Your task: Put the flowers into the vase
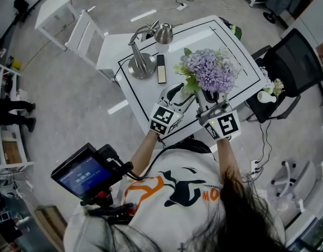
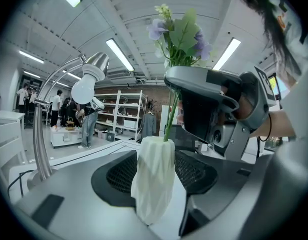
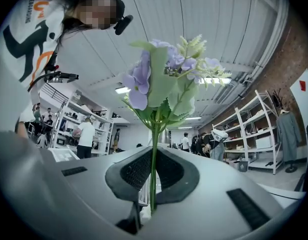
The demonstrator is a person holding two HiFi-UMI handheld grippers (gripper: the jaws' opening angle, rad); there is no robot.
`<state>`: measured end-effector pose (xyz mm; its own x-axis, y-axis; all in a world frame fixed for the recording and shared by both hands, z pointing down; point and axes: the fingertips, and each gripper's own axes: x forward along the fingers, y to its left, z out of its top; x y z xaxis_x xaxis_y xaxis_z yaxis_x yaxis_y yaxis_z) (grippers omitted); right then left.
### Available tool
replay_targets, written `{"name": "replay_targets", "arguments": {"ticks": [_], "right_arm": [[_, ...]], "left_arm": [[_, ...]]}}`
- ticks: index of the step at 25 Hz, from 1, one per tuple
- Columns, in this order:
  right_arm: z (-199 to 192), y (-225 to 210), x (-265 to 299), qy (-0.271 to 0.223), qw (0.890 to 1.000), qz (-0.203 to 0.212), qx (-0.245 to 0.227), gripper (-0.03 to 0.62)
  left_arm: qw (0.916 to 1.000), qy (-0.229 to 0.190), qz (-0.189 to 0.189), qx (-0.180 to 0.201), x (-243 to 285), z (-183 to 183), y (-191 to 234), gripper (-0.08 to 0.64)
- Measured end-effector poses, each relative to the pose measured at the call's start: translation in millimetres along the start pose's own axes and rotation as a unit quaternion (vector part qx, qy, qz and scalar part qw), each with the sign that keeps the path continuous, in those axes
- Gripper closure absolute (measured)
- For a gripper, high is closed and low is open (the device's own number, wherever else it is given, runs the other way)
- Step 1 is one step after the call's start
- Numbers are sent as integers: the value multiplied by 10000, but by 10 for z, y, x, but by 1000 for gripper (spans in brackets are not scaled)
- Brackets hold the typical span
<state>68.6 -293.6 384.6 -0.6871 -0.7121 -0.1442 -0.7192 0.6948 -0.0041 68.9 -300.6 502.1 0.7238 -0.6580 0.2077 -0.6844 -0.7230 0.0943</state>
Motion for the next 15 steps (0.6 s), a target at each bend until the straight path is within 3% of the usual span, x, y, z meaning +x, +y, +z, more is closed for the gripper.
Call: {"name": "replay_targets", "arguments": {"ticks": [3,7,15], "right_arm": [[-22,6,-55,15,9999,-100,-96,574],[-275,32,-51,434,9983,-187,-329,574],[-595,4,-79,973,9945,-385,-81,574]], "left_arm": [[10000,-14,-24,10,2,-5,-11,318],[9999,1,-79,64,3,2,-56,318],[9999,-7,-122,70,5,15,-90,318]]}}
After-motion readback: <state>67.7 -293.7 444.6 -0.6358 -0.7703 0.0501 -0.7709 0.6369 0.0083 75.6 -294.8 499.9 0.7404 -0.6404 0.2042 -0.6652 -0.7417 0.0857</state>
